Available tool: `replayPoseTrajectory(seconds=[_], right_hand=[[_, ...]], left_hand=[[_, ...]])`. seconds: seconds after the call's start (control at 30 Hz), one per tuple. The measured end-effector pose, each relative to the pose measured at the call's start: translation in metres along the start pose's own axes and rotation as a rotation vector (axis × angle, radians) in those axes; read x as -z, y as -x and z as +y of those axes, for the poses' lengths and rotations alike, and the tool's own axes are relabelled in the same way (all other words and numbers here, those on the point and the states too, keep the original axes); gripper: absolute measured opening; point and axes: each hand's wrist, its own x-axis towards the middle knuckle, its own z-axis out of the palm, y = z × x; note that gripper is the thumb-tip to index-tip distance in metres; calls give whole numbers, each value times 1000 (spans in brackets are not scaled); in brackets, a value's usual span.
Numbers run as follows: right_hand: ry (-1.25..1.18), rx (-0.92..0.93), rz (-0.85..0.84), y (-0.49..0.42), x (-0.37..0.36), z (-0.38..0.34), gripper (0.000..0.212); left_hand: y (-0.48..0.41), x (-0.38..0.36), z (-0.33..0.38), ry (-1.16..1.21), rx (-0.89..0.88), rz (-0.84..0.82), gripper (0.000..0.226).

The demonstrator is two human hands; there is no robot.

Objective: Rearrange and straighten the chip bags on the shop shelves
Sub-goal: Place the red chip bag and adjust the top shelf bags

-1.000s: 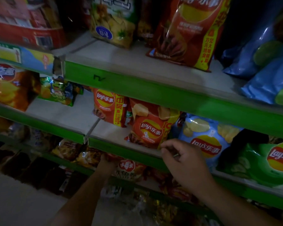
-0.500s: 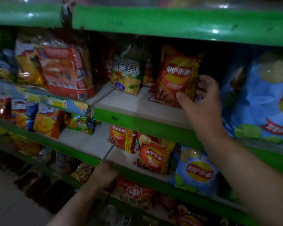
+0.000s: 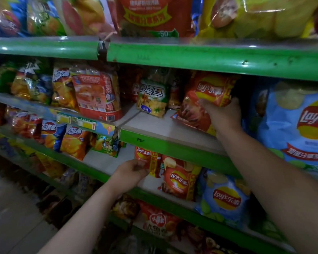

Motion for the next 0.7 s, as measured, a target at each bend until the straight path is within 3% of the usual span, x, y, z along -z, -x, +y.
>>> replayPoseTrajectory(seconds=[0.17, 0.27, 0.33, 0.43, 0.53, 0.63, 0.7], right_hand=[[-217, -123, -369, 42, 14, -11, 68], [-150, -1, -494, 85, 20, -2, 61], [-26, 132, -524, 114, 19, 10, 69], [185, 248, -507, 148, 5, 37, 78], [377, 335, -571, 168, -11, 63, 94], [506, 317, -777, 169, -21, 85, 108], [556, 263, -887, 162, -23, 94, 103]], left_hand=[[11, 2, 3, 134, -66, -5, 13], [22, 4, 2, 463, -123, 78, 16], [28, 9, -1, 633, -180, 87, 31], [40, 17, -3, 566, -250, -38, 75], [48, 13, -5, 395, -214, -102, 65], [39, 5, -17, 432, -160, -65, 52], [30, 5, -30, 483, -115, -29, 56]])
